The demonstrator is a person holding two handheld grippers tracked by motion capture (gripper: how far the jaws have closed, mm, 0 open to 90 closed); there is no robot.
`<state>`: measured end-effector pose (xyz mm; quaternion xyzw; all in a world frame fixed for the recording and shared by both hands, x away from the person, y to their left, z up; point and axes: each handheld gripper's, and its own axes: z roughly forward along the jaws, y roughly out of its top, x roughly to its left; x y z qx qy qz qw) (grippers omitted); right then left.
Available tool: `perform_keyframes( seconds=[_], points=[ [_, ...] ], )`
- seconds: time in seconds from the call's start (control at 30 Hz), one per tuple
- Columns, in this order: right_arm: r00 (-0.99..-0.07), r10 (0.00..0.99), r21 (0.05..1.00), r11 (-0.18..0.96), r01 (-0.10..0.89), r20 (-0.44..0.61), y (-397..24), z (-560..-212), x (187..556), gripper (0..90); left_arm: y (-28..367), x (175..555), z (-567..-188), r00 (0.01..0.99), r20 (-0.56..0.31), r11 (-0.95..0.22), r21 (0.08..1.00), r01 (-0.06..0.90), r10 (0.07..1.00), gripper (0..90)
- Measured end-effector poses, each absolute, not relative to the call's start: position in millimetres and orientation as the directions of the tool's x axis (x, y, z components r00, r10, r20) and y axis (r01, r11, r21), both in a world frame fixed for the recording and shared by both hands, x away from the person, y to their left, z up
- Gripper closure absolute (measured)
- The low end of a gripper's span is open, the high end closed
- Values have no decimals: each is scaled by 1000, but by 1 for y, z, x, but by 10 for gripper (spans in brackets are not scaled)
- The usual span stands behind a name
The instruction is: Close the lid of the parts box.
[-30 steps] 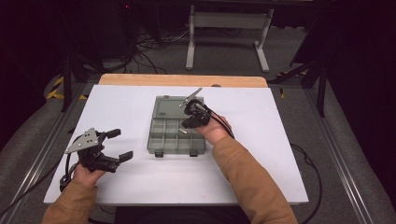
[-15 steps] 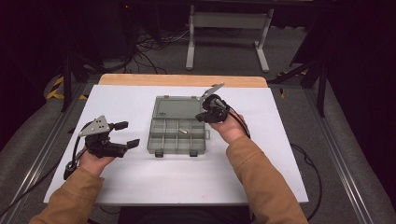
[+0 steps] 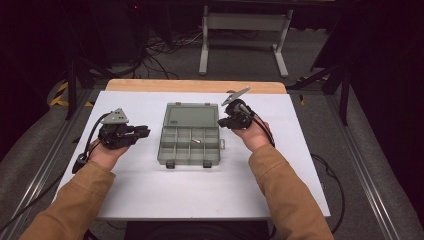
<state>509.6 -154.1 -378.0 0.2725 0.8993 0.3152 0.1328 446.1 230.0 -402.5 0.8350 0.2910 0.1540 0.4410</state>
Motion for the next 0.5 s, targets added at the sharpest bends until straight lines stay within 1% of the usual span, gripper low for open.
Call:
perform_keyframes(
  seconds=[0.03,0.07,0.1,0.5],
  points=[
    [-815,575,639,653,406,-70,-155,-379,511,900,229,450,-402,782,1,-450,818,358,624,854],
    [-814,576,639,653,406,-72,-156,-379,512,900,228,452,-402,779,4,-454,815,361,627,889],
    [-812,579,642,651,405,-75,-158,-380,514,900,227,456,-401,777,1,-456,810,369,629,896],
    [-800,594,632,653,418,-85,-164,-388,530,900,220,491,-396,732,-3,-469,766,440,681,898]
  ],
)
